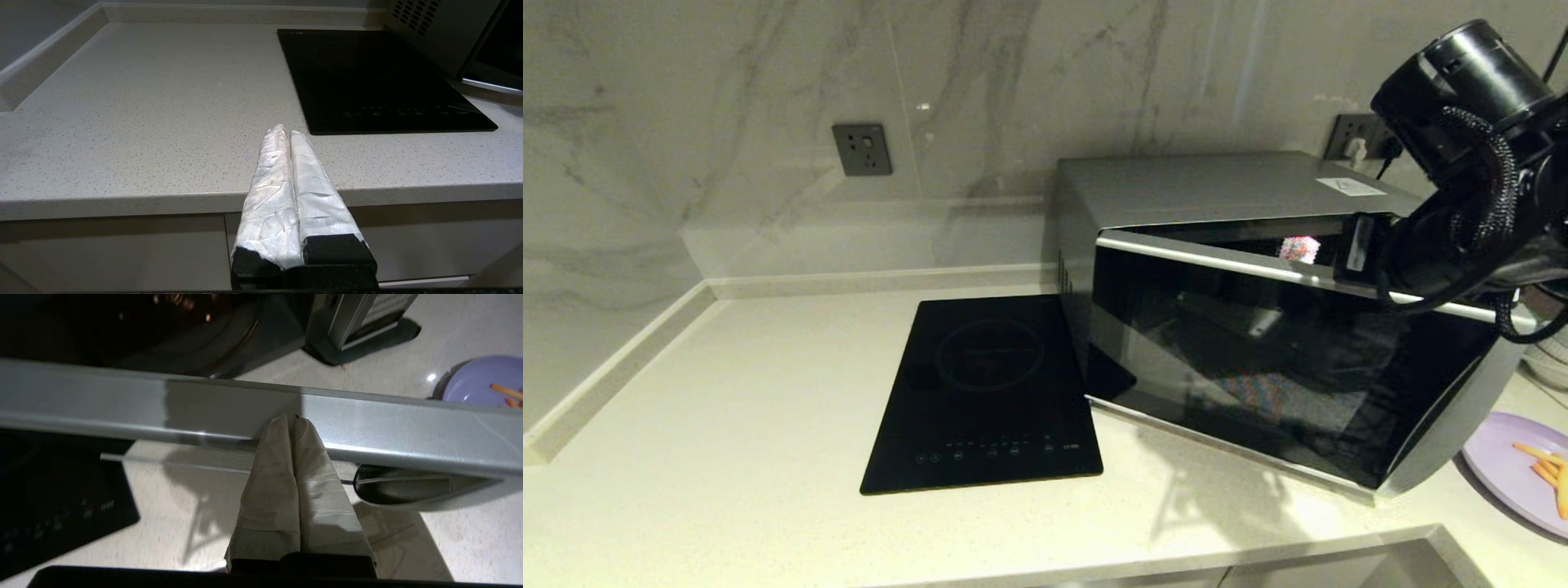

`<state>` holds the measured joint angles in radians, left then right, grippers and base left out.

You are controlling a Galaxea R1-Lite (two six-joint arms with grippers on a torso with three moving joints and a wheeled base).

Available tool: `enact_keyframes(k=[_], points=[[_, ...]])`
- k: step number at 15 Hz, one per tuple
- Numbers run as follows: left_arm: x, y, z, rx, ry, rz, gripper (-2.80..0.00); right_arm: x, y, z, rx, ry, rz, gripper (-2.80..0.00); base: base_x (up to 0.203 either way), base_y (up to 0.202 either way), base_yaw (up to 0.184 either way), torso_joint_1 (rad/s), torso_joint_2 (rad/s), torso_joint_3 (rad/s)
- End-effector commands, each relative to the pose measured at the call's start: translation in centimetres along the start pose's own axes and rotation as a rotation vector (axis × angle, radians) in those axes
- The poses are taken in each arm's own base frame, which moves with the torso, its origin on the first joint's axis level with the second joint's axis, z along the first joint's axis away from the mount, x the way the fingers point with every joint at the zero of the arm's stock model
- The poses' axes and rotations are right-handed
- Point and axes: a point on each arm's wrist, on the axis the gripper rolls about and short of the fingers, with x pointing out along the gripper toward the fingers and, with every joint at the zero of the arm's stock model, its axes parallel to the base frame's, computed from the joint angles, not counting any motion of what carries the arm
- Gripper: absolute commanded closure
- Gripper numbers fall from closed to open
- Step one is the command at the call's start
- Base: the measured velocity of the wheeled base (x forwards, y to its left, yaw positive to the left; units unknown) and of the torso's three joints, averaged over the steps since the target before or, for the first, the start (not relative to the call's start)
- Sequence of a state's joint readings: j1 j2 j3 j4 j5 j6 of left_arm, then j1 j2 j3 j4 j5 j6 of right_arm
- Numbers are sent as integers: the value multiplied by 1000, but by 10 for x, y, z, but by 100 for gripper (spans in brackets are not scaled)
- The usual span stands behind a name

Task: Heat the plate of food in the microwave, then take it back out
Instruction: Close the microwave oven

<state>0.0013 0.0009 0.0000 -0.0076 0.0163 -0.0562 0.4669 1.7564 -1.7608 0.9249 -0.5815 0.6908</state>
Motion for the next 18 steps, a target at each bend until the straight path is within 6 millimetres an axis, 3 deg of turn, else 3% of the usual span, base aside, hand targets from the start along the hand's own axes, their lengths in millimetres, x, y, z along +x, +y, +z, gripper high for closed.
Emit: enact_keyframes(k=[1,7,12,18], points=[[0,0,0,-1,1,1,0,28,9,5,-9,3,-33,0,0,0,0,0,0,0],[0,0,0,-1,1,1,0,70,14,34,50,-146,-59,0,0,0,0,0,0,0],[0,0,0,-1,1,1,0,73,20,67,138,-290,-27,0,0,0,0,0,0,0],[0,0,0,-1,1,-1,0,70,22,81,197,-409,-51,0,0,0,0,0,0,0]])
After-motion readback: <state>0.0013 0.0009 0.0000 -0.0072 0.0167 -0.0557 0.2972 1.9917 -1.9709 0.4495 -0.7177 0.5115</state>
